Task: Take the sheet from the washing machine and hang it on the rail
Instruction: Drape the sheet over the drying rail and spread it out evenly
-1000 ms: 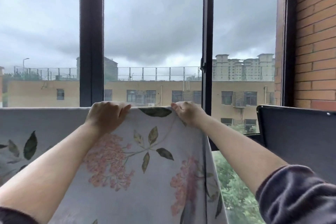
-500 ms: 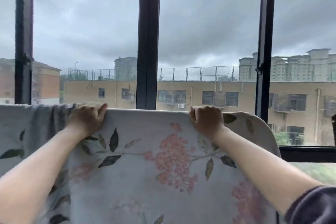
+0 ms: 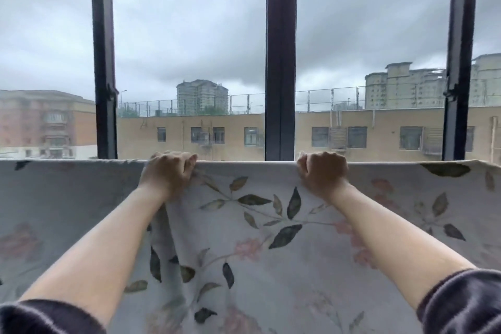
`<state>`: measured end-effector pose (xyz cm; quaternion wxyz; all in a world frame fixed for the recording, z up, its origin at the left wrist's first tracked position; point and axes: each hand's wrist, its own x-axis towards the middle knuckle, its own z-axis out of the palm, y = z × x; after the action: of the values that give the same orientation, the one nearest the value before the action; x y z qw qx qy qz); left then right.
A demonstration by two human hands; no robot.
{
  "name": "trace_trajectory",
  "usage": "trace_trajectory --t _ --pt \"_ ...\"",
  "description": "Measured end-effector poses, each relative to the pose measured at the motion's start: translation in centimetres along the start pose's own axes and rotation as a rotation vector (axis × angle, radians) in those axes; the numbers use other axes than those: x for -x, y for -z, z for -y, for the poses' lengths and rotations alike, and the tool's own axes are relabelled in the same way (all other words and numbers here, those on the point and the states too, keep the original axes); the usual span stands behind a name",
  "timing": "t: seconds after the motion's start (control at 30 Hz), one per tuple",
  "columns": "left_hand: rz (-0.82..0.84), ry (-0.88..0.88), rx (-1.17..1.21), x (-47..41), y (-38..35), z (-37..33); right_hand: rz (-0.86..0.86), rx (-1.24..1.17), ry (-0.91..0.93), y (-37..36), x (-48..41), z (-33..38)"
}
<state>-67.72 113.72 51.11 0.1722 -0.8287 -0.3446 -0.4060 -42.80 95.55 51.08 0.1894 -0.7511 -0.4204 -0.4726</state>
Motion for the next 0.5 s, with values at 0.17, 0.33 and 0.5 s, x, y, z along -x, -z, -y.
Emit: trace_trajectory --t 0.17,0.33,0.5 --pt "-0.025 0.18 -0.018 0.5 0.4 7.2 -0.021 -0.044 -0.062 -0.8 -0.2 -0.2" --pt "-0.093 0.251 0.021 0.5 -0.5 12.4 -0.092 -0.062 -0.114 -2.2 -0.8 2.1" --pt "-0.281 0.153 -0.027 0.9 -1.3 12.4 -0.127 -0.054 -0.073 -2.8 -2.1 9.0"
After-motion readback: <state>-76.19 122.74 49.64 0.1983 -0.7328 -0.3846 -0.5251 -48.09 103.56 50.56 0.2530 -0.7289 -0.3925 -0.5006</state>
